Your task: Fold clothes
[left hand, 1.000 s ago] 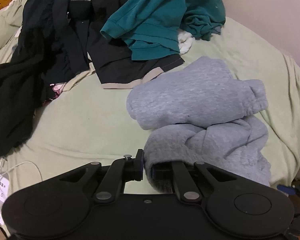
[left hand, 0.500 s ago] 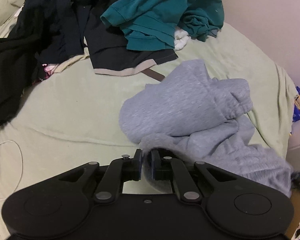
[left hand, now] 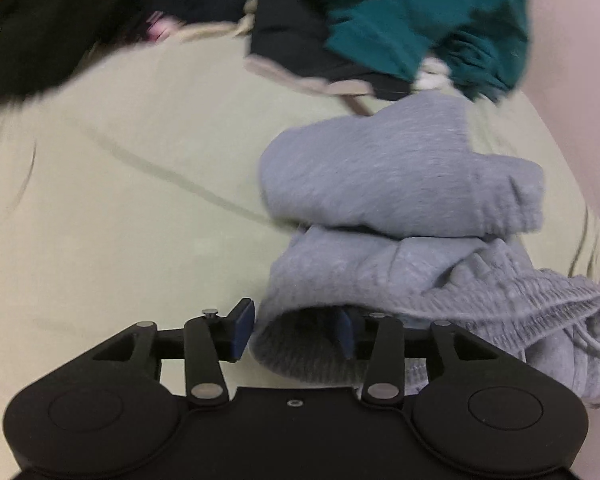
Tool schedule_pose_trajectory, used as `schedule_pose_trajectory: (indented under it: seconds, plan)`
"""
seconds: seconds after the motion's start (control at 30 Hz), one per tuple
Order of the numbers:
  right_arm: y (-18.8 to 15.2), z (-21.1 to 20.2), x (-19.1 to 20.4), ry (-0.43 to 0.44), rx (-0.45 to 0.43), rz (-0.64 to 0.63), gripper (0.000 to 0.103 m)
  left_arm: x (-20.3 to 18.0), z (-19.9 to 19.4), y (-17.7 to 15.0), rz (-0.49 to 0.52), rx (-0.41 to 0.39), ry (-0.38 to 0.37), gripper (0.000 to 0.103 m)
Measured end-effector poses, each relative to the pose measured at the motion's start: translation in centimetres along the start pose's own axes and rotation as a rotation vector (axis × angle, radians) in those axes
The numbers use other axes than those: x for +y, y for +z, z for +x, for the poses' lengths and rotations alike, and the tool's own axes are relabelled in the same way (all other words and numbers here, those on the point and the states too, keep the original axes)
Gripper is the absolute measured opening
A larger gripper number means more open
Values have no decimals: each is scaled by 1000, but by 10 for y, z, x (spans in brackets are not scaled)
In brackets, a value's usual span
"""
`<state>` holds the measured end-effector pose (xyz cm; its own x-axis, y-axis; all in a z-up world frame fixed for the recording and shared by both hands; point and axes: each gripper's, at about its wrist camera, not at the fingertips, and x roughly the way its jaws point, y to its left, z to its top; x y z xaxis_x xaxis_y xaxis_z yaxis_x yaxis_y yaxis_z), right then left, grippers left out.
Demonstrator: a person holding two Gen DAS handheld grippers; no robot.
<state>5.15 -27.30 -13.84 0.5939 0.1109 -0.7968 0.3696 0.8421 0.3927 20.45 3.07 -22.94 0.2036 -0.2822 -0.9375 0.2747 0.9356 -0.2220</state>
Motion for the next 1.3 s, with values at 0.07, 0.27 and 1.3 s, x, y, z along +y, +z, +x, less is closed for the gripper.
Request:
schedule_pose_trajectory:
  seconds: [0.07,0.27,1.3]
  plan:
    - [10,8,-3,11,27,-28,5,3,9,-2,-48,28,8,48]
    - [24,37,-28,37,128,-43,5,18,28,-21,-319,81,1,52]
    - [-1,89,-36,113,333,-328,6,-48,-43,-8,-229,-95,219,9]
